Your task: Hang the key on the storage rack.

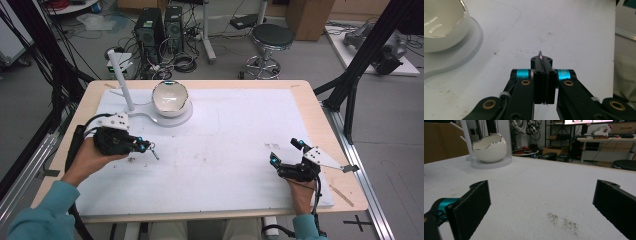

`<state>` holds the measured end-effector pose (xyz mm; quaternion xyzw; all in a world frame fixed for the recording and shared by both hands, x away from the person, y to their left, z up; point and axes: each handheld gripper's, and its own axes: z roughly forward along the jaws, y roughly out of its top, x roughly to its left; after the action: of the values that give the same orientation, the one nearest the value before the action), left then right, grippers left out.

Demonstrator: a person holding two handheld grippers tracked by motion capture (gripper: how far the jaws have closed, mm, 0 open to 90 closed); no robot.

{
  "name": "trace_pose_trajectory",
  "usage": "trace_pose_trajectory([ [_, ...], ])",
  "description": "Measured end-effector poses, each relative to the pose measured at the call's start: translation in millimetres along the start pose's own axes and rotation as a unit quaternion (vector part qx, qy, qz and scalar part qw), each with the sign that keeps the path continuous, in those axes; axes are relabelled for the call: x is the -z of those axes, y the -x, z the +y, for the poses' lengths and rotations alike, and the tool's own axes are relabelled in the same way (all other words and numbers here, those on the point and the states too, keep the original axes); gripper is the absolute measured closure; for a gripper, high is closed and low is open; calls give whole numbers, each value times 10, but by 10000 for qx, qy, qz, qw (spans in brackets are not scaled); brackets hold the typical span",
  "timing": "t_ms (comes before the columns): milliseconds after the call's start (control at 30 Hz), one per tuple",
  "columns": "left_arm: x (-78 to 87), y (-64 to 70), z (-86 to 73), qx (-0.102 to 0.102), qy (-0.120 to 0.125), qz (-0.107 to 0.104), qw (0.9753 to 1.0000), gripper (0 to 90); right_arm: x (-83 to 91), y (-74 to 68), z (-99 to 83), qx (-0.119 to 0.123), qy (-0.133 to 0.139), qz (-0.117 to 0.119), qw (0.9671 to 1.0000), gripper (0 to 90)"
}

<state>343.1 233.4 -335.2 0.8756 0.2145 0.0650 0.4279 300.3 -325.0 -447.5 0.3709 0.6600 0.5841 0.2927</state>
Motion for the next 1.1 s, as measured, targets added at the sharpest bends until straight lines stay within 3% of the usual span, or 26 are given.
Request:
trace_pose_trajectory([
  [267, 359, -349, 281, 157, 229, 251, 9993, 889, 0, -1, 0, -8, 2, -6, 10000, 6],
  [633, 730, -867, 619, 357, 246, 547, 9976, 889, -2, -4, 0, 23, 6, 16, 10000, 6],
  [833, 797, -1074, 640, 509, 121, 639, 9966, 888, -2, -4, 0, 29, 5, 13, 10000, 6],
  [1100, 732, -1294, 557, 723, 21, 758, 9945, 888, 1, -5, -1, -10, -3, 8, 10000, 6],
])
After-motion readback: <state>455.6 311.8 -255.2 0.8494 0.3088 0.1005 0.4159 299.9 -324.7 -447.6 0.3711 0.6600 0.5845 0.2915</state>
